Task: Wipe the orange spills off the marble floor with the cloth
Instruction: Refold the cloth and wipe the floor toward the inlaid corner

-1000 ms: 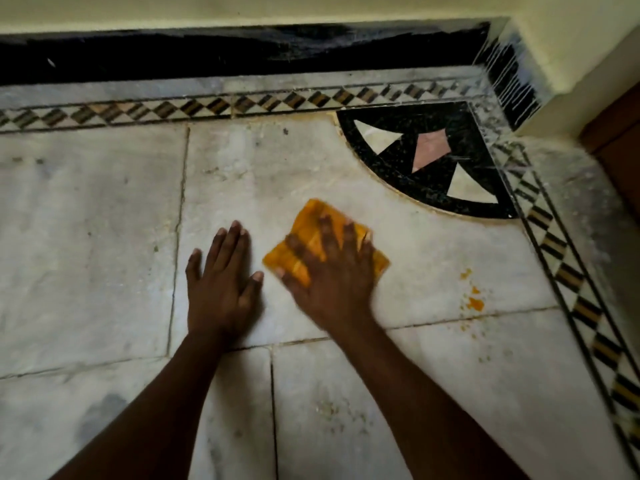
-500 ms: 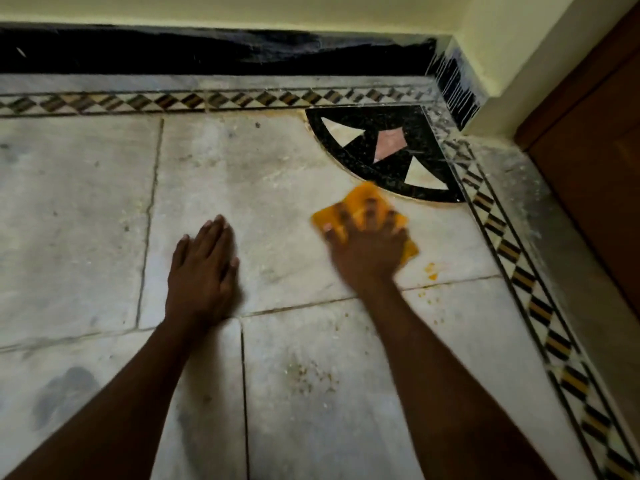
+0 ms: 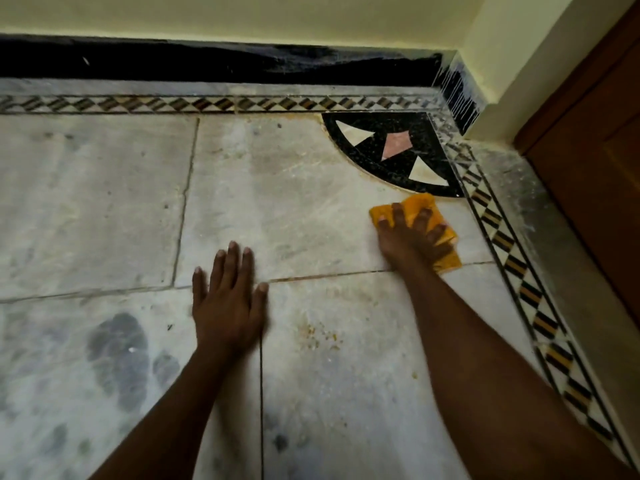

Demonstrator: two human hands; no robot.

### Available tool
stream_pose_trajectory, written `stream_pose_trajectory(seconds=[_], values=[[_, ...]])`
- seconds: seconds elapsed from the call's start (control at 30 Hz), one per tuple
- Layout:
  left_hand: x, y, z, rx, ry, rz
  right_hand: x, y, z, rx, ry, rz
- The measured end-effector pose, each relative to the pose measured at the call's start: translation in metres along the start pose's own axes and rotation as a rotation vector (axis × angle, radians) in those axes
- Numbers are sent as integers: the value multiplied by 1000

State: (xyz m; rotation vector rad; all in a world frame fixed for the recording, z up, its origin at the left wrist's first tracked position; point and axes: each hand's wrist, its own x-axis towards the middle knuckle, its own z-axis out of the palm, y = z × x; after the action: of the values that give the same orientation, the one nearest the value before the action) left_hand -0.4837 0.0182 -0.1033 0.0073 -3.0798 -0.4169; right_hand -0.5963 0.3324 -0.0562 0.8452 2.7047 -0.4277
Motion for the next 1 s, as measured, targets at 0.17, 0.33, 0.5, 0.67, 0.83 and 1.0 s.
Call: stream_pose_trajectory(seconds=[0.17, 0.33, 0.5, 0.67, 0.83, 1.0], values=[[-19, -3, -1, -15, 16, -22, -105, -39, 76, -118, 76, -627], [-32, -9, -5, -46, 7, -6, -140, 49, 78, -207, 142, -852], [-54, -17, -3, -45, 12, 41, -76, 37, 37, -110, 12, -354], [-57, -19, -2, -24, 24, 37, -96, -20, 56, -127, -66, -463], [-56, -21, -2, -47, 45, 35, -155, 25, 85, -248, 91, -931], [-57, -20, -2, -56, 37, 38, -129, 43, 77, -182, 179, -796]])
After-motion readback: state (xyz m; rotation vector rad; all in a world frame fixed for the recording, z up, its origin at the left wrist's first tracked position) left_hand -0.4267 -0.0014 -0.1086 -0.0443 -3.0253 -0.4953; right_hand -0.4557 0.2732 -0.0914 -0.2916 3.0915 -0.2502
